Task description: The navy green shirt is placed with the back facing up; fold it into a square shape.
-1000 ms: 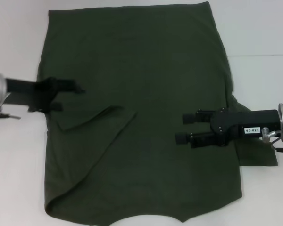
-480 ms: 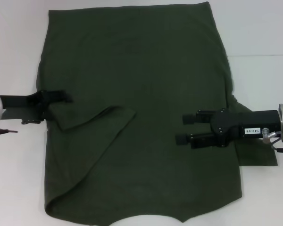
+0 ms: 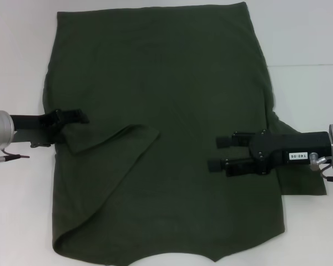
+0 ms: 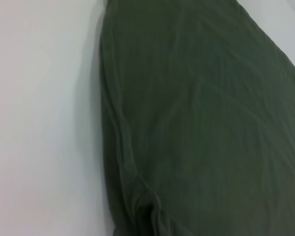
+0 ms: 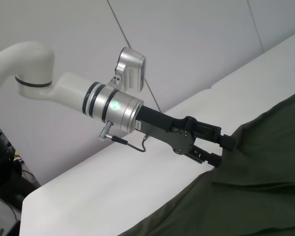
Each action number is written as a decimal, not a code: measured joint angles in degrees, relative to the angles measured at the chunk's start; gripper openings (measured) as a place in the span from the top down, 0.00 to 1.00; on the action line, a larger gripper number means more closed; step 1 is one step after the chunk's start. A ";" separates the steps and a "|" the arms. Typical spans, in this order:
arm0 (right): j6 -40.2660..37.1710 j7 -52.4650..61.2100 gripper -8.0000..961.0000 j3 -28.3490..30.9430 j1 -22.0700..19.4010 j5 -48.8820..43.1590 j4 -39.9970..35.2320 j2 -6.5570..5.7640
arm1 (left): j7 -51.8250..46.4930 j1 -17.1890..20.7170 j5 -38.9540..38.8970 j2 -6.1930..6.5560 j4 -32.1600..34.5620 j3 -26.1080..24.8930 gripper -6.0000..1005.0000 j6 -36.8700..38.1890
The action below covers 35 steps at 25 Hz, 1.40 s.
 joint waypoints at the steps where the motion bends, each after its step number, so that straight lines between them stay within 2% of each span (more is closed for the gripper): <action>1: 0.01 0.00 0.16 0.00 -0.03 0.00 0.01 -0.01 | 0.18 0.10 -0.05 -0.07 -0.04 0.02 0.09 -0.20; 8: 0.19 0.04 0.16 0.00 -0.07 0.00 0.07 -0.06 | 0.59 0.29 -0.15 0.23 -0.01 0.04 0.09 -0.61; 22: 0.36 0.01 0.17 0.00 -0.27 0.00 0.16 -0.05 | 0.26 -0.14 -2.08 -0.82 -0.78 0.50 0.09 -0.92; 26: 0.07 0.04 0.17 0.22 -0.60 0.00 -0.10 -0.05 | 0.60 -2.88 -9.20 -1.23 -3.79 -0.35 0.09 -4.55; 29: -0.29 0.11 0.17 0.62 -0.67 0.30 -0.32 -0.05 | 6.06 -5.37 -23.80 -1.67 -5.57 -5.06 0.09 -5.53; 30: -0.44 0.11 0.17 0.70 -0.68 0.37 -0.37 -0.05 | 9.40 -5.90 -29.94 -1.92 -5.56 -6.17 0.09 -3.42; 32: -0.72 0.12 0.17 0.73 -0.66 0.35 -0.46 0.07 | 12.28 -6.37 -36.48 -1.96 -5.45 -6.18 0.09 -0.78; 35: -0.84 0.12 0.17 0.60 -0.44 0.14 -0.43 0.38 | 12.34 -5.12 -38.98 -1.65 -5.62 -6.21 0.09 -0.22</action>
